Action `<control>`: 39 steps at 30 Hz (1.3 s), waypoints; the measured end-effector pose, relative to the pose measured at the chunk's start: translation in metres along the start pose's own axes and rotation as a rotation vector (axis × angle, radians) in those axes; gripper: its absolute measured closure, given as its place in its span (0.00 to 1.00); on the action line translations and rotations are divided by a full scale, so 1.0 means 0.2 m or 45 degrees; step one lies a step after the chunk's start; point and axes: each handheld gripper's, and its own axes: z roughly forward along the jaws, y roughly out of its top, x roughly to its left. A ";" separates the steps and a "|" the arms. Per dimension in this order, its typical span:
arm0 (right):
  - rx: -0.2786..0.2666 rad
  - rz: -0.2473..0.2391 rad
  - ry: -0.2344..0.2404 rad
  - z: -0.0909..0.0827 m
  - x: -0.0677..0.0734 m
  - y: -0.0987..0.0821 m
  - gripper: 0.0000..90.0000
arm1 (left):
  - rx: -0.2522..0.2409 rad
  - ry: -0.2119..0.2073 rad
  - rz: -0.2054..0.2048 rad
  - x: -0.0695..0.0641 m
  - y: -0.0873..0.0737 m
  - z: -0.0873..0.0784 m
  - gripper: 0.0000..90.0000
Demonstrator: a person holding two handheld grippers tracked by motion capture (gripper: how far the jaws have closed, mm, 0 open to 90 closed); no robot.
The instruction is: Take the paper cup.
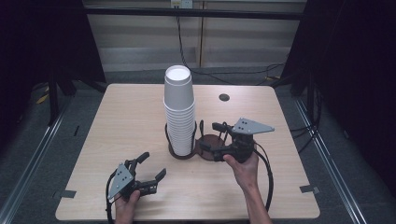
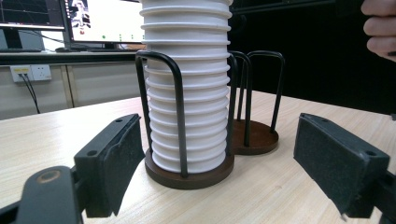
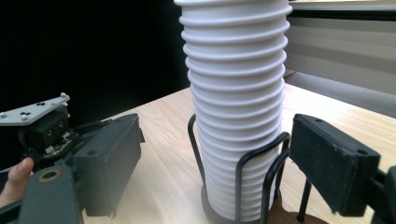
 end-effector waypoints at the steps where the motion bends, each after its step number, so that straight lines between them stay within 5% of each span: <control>1: 0.002 -0.006 0.008 0.00 0.00 0.01 0.17 | 0.000 0.000 0.000 0.00 0.00 0.00 0.17; 39: 0.101 -0.088 0.097 0.13 -0.04 0.40 0.15 | -0.001 0.000 -0.001 0.00 0.00 0.00 0.17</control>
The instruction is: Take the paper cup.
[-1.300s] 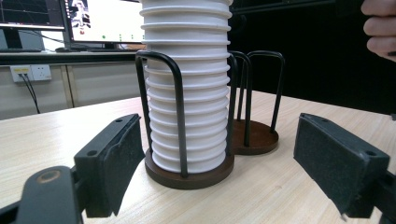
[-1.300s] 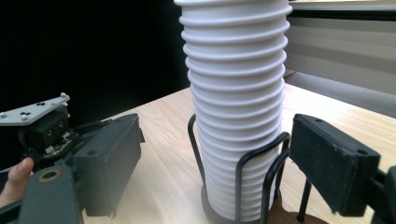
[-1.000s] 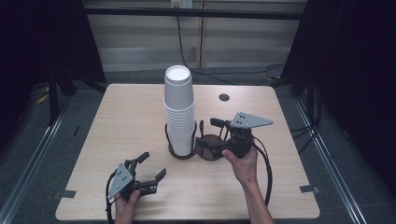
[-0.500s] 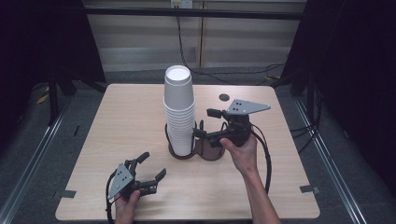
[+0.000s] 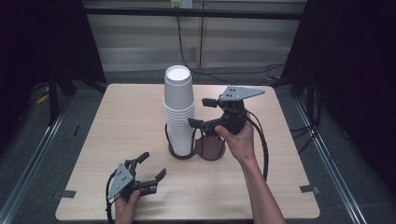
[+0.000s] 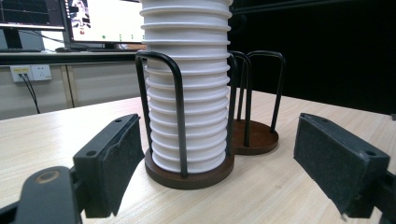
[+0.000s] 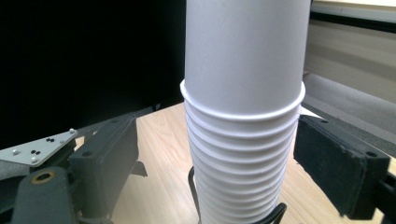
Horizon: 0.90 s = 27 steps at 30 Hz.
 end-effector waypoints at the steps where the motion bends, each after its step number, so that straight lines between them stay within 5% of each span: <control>1: 0.007 -0.004 -0.001 0.00 0.00 0.01 0.15 | 0.000 0.000 0.000 0.00 0.00 0.00 0.17; 27: 0.127 -0.055 -0.038 0.13 -0.07 0.25 0.15 | 0.000 0.000 0.001 0.00 0.00 0.00 0.17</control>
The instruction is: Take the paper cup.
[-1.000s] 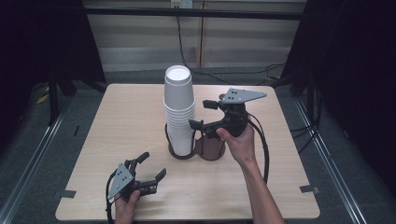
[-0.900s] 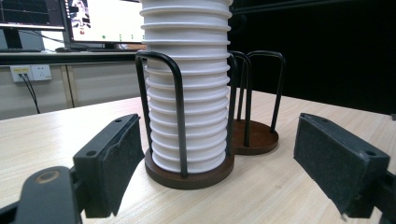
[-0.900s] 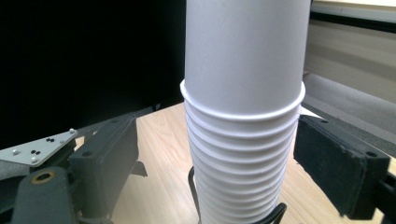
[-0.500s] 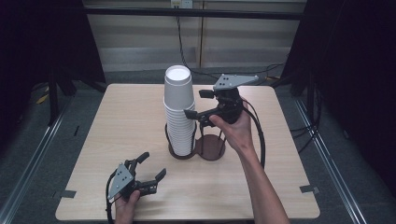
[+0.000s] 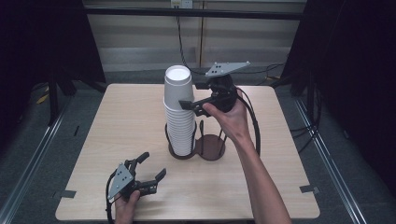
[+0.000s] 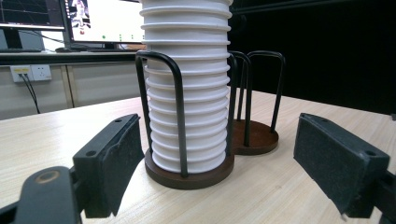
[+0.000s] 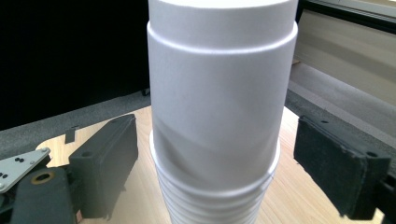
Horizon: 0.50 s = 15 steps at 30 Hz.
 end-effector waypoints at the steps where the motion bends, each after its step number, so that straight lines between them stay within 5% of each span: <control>1: 0.000 0.005 0.008 0.00 0.00 0.01 0.15 | 0.000 0.000 0.000 0.00 0.00 0.00 0.17; 15: 0.042 0.001 0.013 0.06 -0.03 0.10 0.15 | 0.000 0.000 0.000 0.00 0.00 0.00 0.17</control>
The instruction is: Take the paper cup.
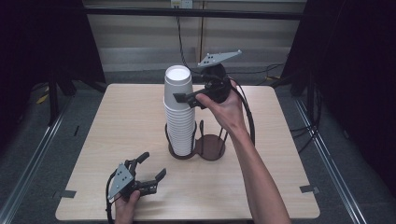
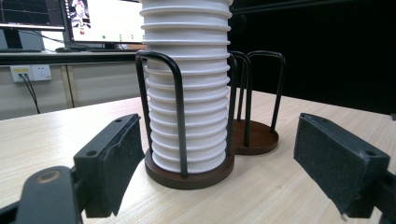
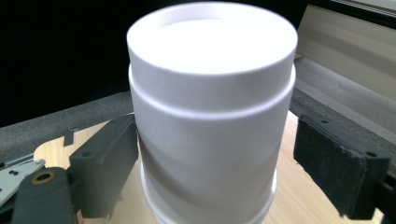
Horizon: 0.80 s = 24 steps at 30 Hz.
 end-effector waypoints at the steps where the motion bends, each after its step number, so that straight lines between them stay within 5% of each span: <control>1: 0.001 0.001 0.002 0.01 0.00 0.01 0.15 | 0.001 0.000 0.000 0.00 0.00 0.00 0.17; 24: 0.042 -0.039 -0.004 0.08 0.02 0.11 0.20 | 0.001 -0.001 0.000 0.00 0.00 0.00 0.17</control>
